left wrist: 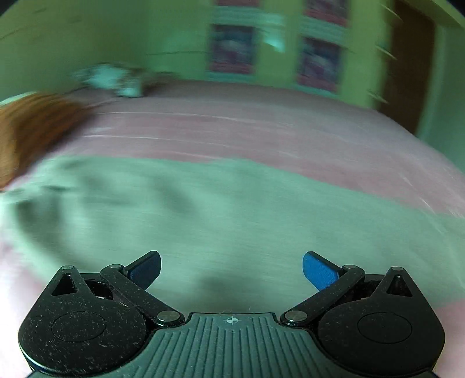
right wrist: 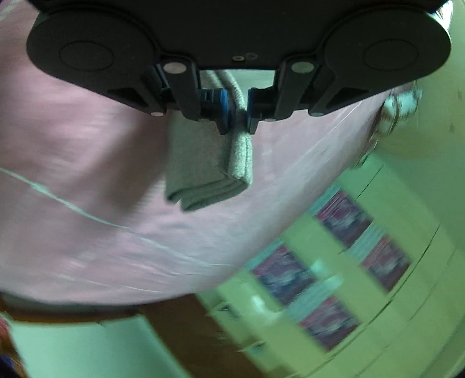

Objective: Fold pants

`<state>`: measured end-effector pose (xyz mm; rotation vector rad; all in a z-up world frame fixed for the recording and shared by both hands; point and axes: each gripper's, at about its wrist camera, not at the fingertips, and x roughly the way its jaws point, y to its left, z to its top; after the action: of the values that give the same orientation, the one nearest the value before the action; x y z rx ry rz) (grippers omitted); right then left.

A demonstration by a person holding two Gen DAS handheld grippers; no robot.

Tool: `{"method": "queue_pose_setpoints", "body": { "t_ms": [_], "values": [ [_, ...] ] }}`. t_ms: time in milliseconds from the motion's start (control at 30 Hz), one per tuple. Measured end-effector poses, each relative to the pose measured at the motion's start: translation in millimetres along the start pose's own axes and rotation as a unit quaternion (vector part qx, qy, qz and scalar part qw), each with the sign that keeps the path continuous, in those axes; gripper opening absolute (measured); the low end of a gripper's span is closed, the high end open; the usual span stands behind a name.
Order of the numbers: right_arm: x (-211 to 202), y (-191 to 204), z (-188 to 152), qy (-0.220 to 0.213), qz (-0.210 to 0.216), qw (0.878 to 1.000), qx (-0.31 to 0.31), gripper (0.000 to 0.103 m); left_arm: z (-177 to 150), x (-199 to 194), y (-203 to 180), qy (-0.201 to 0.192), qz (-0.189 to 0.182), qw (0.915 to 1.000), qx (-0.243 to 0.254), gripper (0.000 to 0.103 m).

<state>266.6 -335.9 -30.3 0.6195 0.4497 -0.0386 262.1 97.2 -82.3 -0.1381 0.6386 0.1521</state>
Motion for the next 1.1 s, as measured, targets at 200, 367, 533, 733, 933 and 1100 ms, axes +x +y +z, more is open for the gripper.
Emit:
{"method": "queue_pose_setpoints", "body": {
  "t_ms": [200, 367, 533, 733, 933, 1100],
  "values": [
    [34.8, 128.9, -41.3, 0.024, 0.078, 0.992, -0.092, 0.003, -5.0, -10.0, 132.0, -0.016, 0.003, 0.9963, -0.085, 0.103],
    [81.0, 215.4, -126.0, 0.097, 0.129, 0.973, -0.164, 0.008, -20.2, -10.9, 165.0, -0.025, -0.012, 0.9923, -0.121, 0.103],
    [100.9, 233.2, -214.8, 0.215, 0.149, 0.939, -0.225, 0.009, -20.9, -4.3, 176.1, -0.039, -0.027, 0.9866, -0.156, 0.103],
    [56.3, 166.7, -149.3, 0.134, 0.118, 0.968, -0.175, 0.017, -8.8, -1.8, 114.4, -0.024, -0.099, 0.9886, -0.112, 0.103],
    [35.9, 108.1, -117.7, 0.098, 0.06, 0.987, -0.116, 0.022, 16.9, 27.2, 17.0, 0.015, -0.168, 0.9852, -0.03, 0.044],
    [24.7, 74.8, -116.2, 0.1, 0.06, 0.988, -0.097, 0.022, 16.1, 41.7, -13.0, 0.057, -0.164, 0.9847, -0.013, 0.038]
  ]
}}
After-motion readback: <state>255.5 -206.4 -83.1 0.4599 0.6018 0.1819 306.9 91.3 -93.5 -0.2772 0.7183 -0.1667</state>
